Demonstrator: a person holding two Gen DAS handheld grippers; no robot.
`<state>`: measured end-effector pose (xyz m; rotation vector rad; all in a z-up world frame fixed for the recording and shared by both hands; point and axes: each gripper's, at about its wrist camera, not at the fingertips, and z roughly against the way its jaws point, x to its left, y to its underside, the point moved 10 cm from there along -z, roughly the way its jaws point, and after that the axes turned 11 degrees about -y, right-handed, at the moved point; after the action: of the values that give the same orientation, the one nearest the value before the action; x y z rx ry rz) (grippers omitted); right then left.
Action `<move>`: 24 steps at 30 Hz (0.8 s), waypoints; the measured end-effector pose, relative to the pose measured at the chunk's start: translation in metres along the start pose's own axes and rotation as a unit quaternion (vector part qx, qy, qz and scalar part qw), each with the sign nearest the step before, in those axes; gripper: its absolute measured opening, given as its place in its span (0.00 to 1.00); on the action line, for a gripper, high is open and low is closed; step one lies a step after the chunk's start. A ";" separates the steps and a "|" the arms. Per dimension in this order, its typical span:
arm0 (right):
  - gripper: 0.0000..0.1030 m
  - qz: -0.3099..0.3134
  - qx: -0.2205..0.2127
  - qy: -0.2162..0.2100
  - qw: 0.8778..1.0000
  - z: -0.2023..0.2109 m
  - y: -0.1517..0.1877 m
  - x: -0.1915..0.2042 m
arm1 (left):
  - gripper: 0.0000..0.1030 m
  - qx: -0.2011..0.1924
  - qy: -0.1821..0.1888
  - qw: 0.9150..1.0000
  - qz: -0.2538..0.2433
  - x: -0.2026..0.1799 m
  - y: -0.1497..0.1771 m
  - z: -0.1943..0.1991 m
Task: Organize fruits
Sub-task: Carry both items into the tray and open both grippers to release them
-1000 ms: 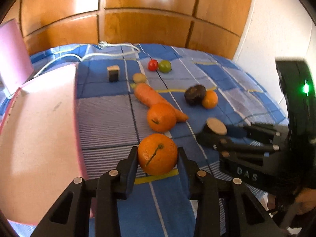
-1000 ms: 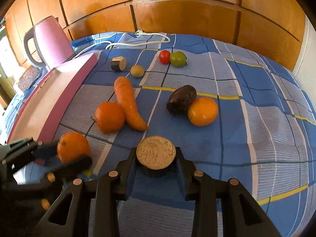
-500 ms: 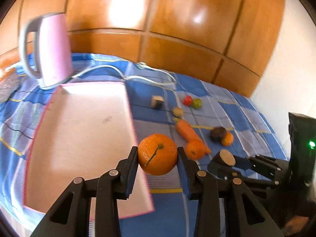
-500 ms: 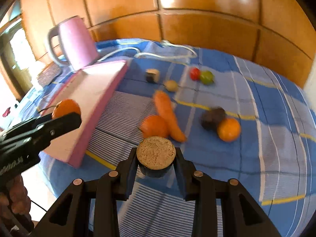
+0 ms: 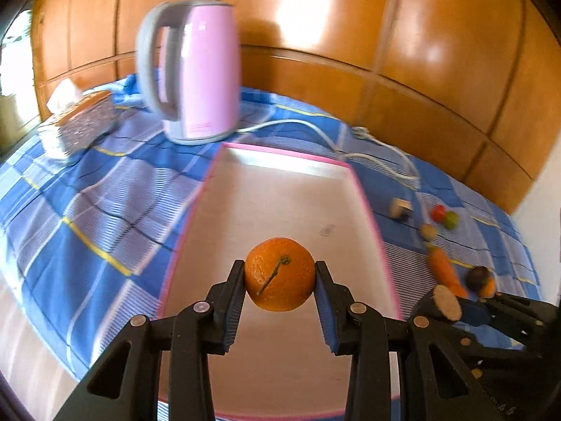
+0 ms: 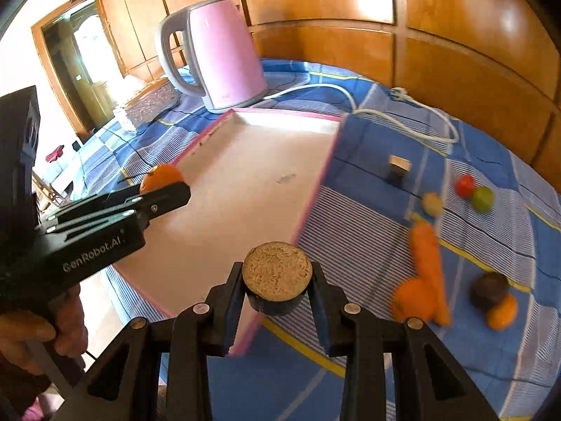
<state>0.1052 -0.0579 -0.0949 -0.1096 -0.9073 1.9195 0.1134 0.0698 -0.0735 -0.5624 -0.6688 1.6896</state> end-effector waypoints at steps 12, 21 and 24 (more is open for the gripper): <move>0.35 -0.028 0.002 -0.009 1.000 -0.045 -0.041 0.018 | 0.41 0.008 -0.036 0.999 0.038 0.041 -0.002 -0.016; 0.37 -0.032 -0.003 0.005 0.999 -0.046 -0.037 0.017 | 0.44 -0.007 -0.060 0.997 0.047 0.046 -0.002 -0.006; 0.37 -0.041 -0.009 0.012 0.999 -0.040 -0.032 0.013 | 0.44 -0.007 -0.061 0.997 0.046 0.042 0.001 -0.003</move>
<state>0.1389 -0.0181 -0.0996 -0.1039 -0.9001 1.8310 0.1056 0.1113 -0.0771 -0.5091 -0.7531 1.8169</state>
